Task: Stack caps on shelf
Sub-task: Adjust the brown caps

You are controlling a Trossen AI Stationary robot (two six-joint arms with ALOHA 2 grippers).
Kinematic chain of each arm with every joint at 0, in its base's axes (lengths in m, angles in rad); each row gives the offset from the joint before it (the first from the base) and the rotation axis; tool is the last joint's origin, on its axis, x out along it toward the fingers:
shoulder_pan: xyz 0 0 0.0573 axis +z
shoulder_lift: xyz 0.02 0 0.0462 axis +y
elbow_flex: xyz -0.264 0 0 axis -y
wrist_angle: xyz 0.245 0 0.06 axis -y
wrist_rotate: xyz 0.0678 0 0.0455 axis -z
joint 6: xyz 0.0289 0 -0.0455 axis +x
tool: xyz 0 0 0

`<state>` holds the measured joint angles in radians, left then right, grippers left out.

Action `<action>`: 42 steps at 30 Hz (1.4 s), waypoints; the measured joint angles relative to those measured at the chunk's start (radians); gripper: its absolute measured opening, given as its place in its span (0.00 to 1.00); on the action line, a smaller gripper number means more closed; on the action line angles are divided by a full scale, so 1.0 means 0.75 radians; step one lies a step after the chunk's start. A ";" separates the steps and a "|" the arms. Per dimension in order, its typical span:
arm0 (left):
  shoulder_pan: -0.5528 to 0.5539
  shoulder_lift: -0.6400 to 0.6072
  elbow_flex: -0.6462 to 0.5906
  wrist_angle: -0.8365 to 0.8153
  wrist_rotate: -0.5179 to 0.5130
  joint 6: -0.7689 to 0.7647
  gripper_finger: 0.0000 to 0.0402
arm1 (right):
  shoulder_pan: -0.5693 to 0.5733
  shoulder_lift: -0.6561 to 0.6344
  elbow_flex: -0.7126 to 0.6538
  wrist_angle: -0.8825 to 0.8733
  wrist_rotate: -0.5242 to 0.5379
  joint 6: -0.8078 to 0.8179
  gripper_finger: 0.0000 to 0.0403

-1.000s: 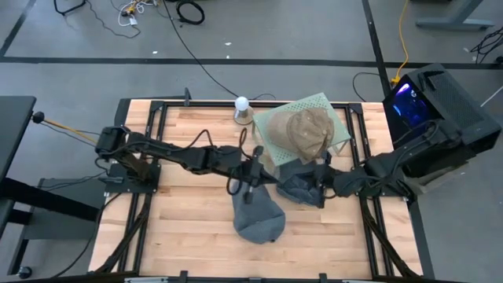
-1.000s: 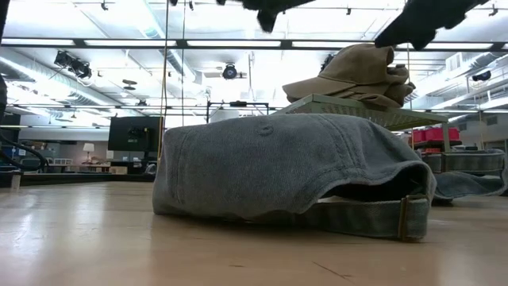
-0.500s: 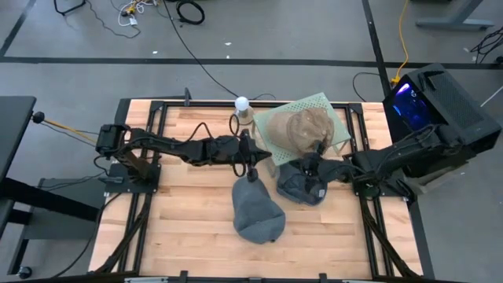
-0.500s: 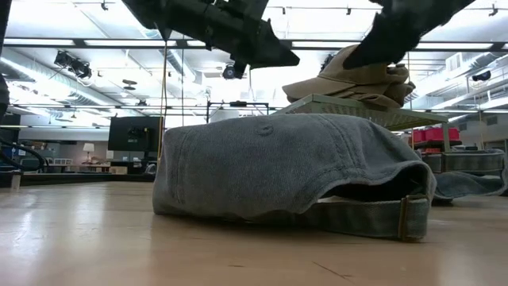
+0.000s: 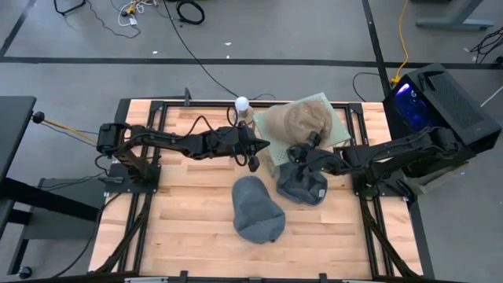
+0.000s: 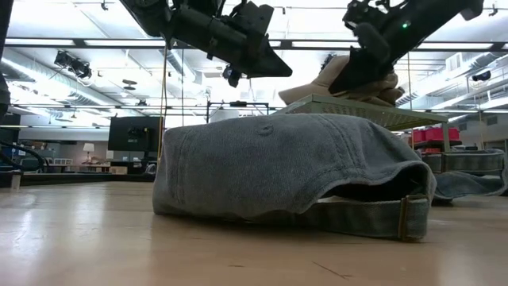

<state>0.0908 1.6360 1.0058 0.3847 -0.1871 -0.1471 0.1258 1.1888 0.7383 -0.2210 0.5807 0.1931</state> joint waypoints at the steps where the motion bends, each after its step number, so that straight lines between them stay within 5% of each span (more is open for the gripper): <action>1: 0.000 0.000 0.000 0.000 0.000 0.000 0.01 | -0.008 0.000 0.000 0.004 0.023 0.000 0.01; 10: 0.018 0.000 0.000 0.001 -0.005 0.010 0.01 | -0.019 -0.005 0.000 -0.036 0.222 0.019 0.01; 17: 0.038 0.000 0.000 0.002 -0.005 0.016 0.01 | -0.010 -0.149 0.000 -0.043 -0.132 0.010 0.01; 20: 0.040 0.001 0.003 0.019 -0.002 0.013 0.01 | 0.012 -0.278 0.000 -0.078 -0.157 0.005 0.01; 30: 0.048 0.002 0.196 -0.065 0.103 0.049 0.01 | 0.078 -0.666 0.000 -0.599 0.196 0.320 0.01; 42: 0.129 0.249 0.528 -0.372 0.105 0.030 0.00 | 0.078 -0.697 0.000 -1.162 0.351 0.835 0.00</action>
<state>0.1877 1.8225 1.4019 0.1058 -0.1081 -0.1247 0.1841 0.6659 0.7383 -1.0922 0.8442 0.8191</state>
